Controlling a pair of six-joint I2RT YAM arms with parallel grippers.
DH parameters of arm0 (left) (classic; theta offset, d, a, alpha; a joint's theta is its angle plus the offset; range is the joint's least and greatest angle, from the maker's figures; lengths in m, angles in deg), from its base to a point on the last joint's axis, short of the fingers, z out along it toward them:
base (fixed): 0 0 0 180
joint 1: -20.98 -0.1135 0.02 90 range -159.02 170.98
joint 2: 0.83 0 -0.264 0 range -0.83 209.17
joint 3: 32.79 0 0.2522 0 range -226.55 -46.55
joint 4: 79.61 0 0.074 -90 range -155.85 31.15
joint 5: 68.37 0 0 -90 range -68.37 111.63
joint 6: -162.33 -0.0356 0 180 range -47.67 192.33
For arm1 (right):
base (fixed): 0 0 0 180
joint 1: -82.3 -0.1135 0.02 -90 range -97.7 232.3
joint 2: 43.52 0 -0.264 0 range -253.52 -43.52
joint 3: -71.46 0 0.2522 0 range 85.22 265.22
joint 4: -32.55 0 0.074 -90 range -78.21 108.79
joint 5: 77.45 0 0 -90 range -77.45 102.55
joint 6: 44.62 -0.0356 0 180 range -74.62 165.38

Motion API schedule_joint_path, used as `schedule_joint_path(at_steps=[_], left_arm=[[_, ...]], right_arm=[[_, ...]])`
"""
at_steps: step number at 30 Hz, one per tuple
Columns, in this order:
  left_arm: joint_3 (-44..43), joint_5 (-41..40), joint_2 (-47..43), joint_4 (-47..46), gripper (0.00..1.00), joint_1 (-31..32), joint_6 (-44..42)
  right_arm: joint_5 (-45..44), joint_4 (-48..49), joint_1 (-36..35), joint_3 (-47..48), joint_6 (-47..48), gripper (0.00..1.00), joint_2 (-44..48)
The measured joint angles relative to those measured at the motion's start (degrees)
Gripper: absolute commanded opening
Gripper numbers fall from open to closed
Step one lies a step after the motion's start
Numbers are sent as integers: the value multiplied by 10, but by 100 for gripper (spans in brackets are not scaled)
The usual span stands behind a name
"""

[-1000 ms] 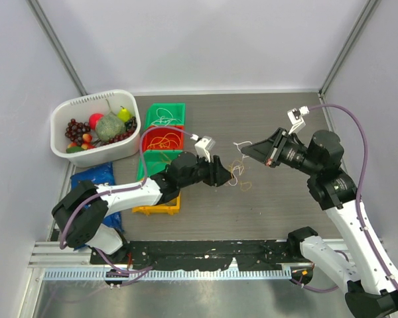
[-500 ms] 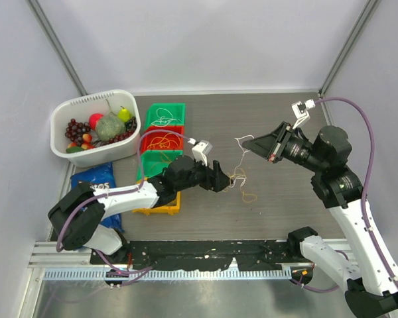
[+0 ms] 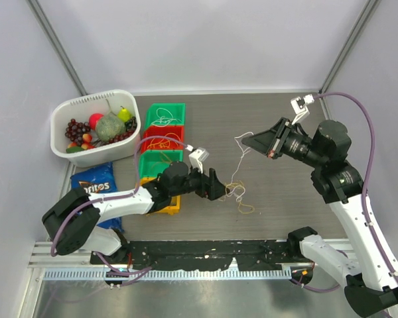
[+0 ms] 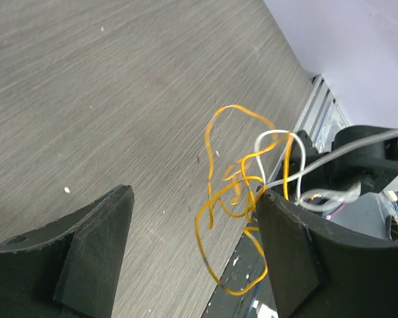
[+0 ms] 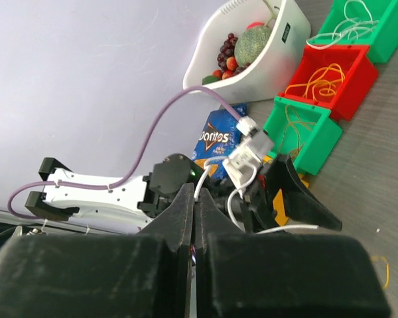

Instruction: Untangle the cables

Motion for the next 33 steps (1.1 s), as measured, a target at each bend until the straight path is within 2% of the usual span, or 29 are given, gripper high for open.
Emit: schedule_joint_path(at_steps=[2,3,7,11,17,18,20,24,26,28,29,32,33], left_arm=[[10,6,6,-5,66,0,3],[13,7,12,-11,65,0,5],[21,1,57,-29,70,0,4],[29,-6,110,-24,70,0,3],[29,-14,119,-14,67,0,-5],[29,-16,115,-10,64,0,-9],[29,-18,104,3,47,0,-20],[29,-29,79,25,25,0,-45],[29,-29,75,30,21,1,-55],[29,-27,75,32,27,3,-65],[29,-24,73,32,35,4,-67],[32,-13,52,26,73,10,-78],[37,-9,35,19,90,13,-79]], right_arm=[[-2,-8,0,26,4,1,-14],[-2,-17,0,50,7,1,-24],[-7,-29,0,150,16,1,-59],[-12,-14,0,274,17,1,-85],[-22,12,-1,354,18,1,-84],[-24,16,-2,357,19,1,-81],[-28,19,-2,357,21,1,-79],[-43,7,-2,400,30,1,-111],[-48,10,-2,437,32,1,-132],[-51,15,-2,459,32,1,-147],[-51,19,-2,462,31,1,-151],[-51,24,-2,457,29,1,-153],[-52,26,-2,453,28,1,-152]])
